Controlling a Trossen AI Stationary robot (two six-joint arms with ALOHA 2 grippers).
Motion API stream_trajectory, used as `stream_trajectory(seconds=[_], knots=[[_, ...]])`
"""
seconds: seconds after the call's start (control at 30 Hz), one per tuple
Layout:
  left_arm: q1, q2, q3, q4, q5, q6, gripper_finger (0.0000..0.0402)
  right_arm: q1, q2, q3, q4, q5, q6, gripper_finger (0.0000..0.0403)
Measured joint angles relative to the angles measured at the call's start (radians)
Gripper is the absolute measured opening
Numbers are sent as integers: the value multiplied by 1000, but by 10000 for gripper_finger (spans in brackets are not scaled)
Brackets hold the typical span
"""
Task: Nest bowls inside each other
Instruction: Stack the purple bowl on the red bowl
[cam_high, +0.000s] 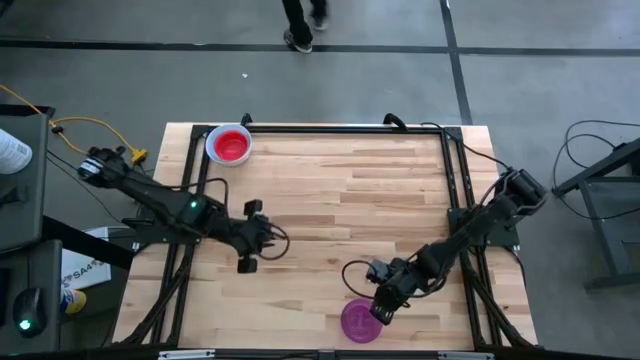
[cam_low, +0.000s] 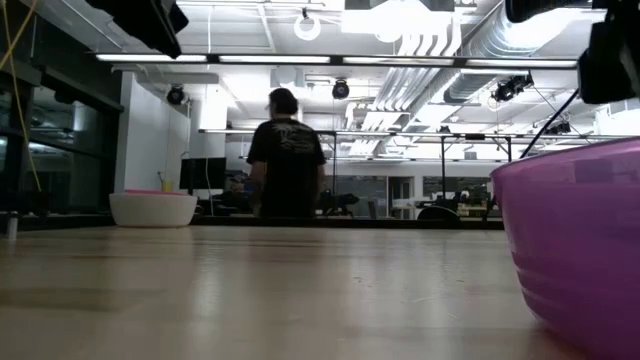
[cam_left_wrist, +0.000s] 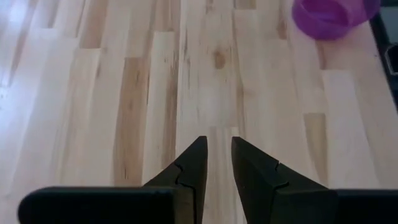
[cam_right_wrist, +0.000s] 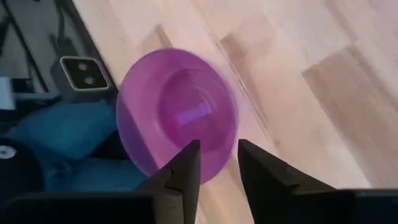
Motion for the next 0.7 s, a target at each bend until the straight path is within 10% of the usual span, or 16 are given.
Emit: stream_trajectory(seconds=[0.7], knots=[[-28, 1, 0, 24, -16, -44, 72, -4, 113, 1, 46, -32, -33, 64]])
